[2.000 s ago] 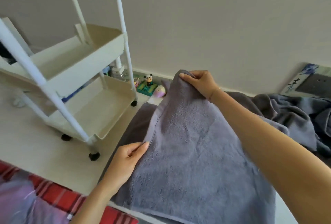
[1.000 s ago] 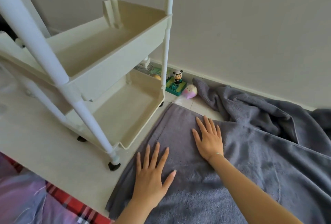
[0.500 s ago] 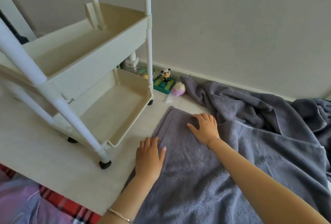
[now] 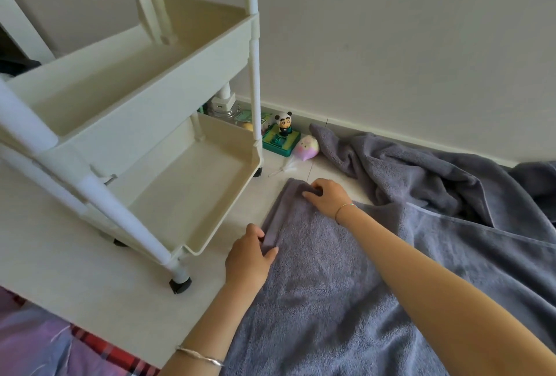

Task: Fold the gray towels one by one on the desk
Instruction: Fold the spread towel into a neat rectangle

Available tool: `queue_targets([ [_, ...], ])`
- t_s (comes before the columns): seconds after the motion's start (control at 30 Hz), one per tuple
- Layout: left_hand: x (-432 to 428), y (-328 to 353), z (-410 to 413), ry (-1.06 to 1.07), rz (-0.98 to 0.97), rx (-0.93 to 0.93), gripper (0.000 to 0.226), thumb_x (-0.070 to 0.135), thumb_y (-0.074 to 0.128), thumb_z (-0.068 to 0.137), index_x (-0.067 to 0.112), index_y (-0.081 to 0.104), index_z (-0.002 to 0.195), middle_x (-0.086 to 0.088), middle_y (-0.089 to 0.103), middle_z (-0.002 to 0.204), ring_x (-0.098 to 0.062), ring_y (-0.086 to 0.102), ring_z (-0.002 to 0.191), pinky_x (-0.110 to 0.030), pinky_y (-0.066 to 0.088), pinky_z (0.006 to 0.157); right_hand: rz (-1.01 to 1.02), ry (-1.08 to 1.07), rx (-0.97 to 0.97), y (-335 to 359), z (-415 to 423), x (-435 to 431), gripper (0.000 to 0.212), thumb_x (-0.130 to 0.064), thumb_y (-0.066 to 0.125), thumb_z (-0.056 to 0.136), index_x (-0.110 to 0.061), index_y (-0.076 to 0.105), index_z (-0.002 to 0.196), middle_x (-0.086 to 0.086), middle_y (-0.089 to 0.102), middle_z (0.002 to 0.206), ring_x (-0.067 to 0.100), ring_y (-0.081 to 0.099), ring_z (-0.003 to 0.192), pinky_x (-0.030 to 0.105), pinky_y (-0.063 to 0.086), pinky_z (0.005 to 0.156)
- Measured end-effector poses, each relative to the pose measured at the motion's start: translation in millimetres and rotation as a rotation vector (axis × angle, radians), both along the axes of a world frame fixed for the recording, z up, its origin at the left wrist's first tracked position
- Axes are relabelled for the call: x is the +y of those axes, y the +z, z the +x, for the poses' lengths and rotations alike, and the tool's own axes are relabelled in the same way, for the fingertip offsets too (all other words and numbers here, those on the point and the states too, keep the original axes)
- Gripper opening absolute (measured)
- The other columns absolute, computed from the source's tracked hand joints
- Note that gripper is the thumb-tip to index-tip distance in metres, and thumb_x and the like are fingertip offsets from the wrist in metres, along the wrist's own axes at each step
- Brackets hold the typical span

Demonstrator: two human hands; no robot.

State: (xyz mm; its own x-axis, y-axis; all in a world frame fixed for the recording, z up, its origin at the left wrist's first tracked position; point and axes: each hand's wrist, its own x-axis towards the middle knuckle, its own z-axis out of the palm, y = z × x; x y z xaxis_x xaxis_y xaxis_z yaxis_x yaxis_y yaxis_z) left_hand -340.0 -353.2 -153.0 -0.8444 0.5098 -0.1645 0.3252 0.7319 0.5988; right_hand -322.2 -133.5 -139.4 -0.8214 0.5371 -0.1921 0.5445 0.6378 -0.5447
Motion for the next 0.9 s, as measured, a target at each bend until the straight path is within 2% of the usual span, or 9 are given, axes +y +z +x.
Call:
queue_targets([
  [0.1,-1.9,-1.0,-0.5,-0.034,0.059,0.062,0.018,0.033,0.057,0.092,0.018,0.048,0.089,0.003,0.056,0.079,-0.020,0.054,0.072,-0.027,0.035,0.058,0.040,-0.010,0.113,-3.4,-2.2,-6.1,0.020,-0.026,0.055,0.093,-0.008,0.057,0.102,0.016,0.065,0.094,0.034,0.056,0.090,0.030,0.031,0.064],
  [0.17,-3.4,-1.3,-1.2,-0.052,0.075,0.116,0.015,0.032,0.050,0.096,0.018,0.046,0.090,0.002,0.054,0.076,-0.022,0.054,0.070,-0.029,0.035,0.058,0.100,-0.004,0.124,-5.3,-5.0,-7.7,0.021,-0.028,0.051,0.095,-0.010,0.054,0.105,0.019,0.065,0.094,0.036,0.057,0.089,0.032,0.031,0.062],
  [0.4,-1.2,-2.9,-18.0,0.025,0.034,0.094,0.012,0.029,0.041,0.099,0.018,0.042,0.094,0.002,0.045,0.064,-0.033,0.056,0.071,-0.034,0.033,0.056,0.310,0.008,0.017,-10.9,-23.6,-7.9,0.026,-0.035,0.042,0.098,-0.012,0.048,0.106,0.018,0.065,0.098,0.036,0.059,0.090,0.032,0.032,0.062],
  [0.53,3.0,-1.9,-13.5,0.077,0.004,0.136,0.016,0.030,0.043,0.099,0.014,0.045,0.097,-0.002,0.054,0.073,-0.032,0.059,0.078,-0.035,0.037,0.059,0.346,0.013,-0.094,-12.1,-34.2,-8.4,0.030,-0.038,0.041,0.098,-0.011,0.046,0.111,0.015,0.062,0.109,0.033,0.056,0.102,0.034,0.036,0.071],
  [0.63,-5.6,3.1,2.1,0.089,0.118,0.168,0.018,0.031,0.051,0.095,0.015,0.049,0.103,-0.001,0.058,0.085,-0.026,0.058,0.083,-0.035,0.043,0.063,0.382,-0.067,0.091,-9.1,-14.7,-18.5,0.036,-0.037,0.049,0.094,-0.012,0.049,0.120,0.008,0.055,0.119,0.030,0.049,0.112,0.037,0.034,0.090],
  [0.73,-30.9,2.9,20.5,0.060,0.090,0.245,0.032,0.033,0.062,0.088,0.012,0.056,0.112,-0.004,0.059,0.100,-0.026,0.055,0.091,-0.037,0.047,0.070,0.335,-0.133,0.361,-3.9,32.0,-50.2,0.031,-0.034,0.050,0.092,-0.014,0.056,0.114,0.004,0.056,0.116,0.027,0.050,0.108,0.034,0.031,0.095],
  [0.8,-51.6,-2.1,34.4,0.047,0.036,0.289,0.034,0.032,0.070,0.082,0.009,0.061,0.106,-0.006,0.062,0.097,-0.029,0.059,0.085,-0.040,0.051,0.066,0.262,-0.128,0.408,-4.4,70.5,-77.8,0.030,-0.036,0.045,0.091,-0.018,0.056,0.113,-0.001,0.055,0.117,0.022,0.049,0.107,0.030,0.030,0.097],
  [0.9,-79.1,-6.4,57.0,0.039,-0.009,0.286,0.032,0.031,0.074,0.078,0.011,0.062,0.100,-0.003,0.063,0.094,-0.027,0.061,0.082,-0.038,0.051,0.060,0.216,-0.060,0.396,-13.0,124.7,-120.2,0.026,-0.031,0.050,0.091,-0.023,0.055,0.114,-0.003,0.053,0.123,0.019,0.048,0.111,0.026,0.029,0.101],
])
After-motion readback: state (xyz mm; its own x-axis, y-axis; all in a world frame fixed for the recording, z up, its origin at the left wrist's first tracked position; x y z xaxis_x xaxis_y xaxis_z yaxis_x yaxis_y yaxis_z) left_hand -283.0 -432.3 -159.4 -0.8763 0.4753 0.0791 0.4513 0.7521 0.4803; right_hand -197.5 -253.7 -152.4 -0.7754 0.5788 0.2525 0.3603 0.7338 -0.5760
